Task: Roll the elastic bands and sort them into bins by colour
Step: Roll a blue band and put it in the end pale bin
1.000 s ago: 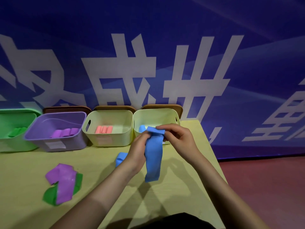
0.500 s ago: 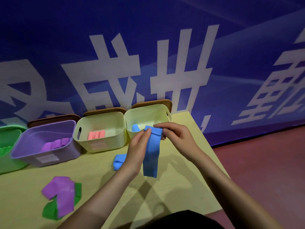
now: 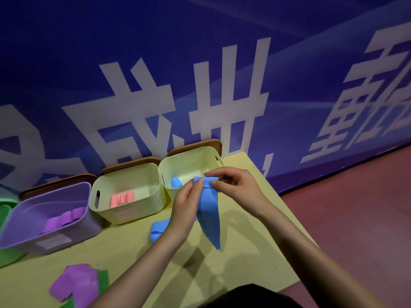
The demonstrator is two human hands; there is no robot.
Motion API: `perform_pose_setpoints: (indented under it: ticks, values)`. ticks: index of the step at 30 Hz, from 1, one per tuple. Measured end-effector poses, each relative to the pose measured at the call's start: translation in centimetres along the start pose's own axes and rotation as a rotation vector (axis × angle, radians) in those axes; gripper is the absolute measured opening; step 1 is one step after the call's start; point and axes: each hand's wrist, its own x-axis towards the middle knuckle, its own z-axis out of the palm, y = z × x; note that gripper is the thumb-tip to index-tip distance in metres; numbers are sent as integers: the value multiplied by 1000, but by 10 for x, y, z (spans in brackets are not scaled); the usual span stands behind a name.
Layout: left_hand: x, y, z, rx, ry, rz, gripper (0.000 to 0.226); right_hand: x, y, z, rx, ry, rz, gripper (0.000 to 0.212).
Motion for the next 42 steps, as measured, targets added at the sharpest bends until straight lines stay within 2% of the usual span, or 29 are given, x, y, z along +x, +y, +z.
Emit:
perform_pose_setpoints:
  ticks: [5, 8, 11, 14, 15, 18, 21, 23, 26, 29, 31, 34, 36, 38, 42]
  values:
    - [7, -3, -4, 122, 79, 148, 34, 7, -1, 4, 24, -48, 70, 10]
    - [8, -3, -4, 154, 78, 157, 32, 11, 3, 8, -7, -32, 45, 8]
    - [8, -1, -5, -7, 75, 31, 27, 14, 5, 12, -3, -18, 17, 13]
    - [10, 0, -8, -236, -25, -181, 40, 20, 8, 10, -19, 3, -10, 13]
    - [11, -1, -10, -240, -32, -207, 43, 22, 10, 9, -44, 8, -28, 11]
    - [16, -9, -11, -135, 0, -180, 47, 25, 13, 6, -230, 28, -198, 8]
    - [19, -11, -9, -218, 65, -203, 31, 28, 17, 4, -479, 21, -476, 9]
    - [21, -8, -7, -350, 83, -245, 24, 33, 20, 2, -599, -12, -601, 17]
    - [22, -8, -11, -421, 98, -298, 35, 41, 21, -3, -782, -98, -804, 25]
    - [18, -7, -13, -326, 120, -248, 33, 44, 19, -6, -861, -204, -893, 28]
    - [15, -10, -14, -238, 150, -182, 28, 43, 17, -8, -840, -280, -834, 29]
    - [9, -15, -15, -205, 162, -119, 33, 34, 13, -8, -633, -344, -523, 33]
    - [5, -16, -15, -135, 177, -81, 38, 25, 13, -3, -451, -288, -286, 29]
    - [1, -16, -13, -44, 178, -17, 28, 18, 15, 7, -290, -219, -99, 20]
    - [-6, -18, -11, 176, 191, 127, 28, 8, 19, 18, -234, -105, -25, 8]
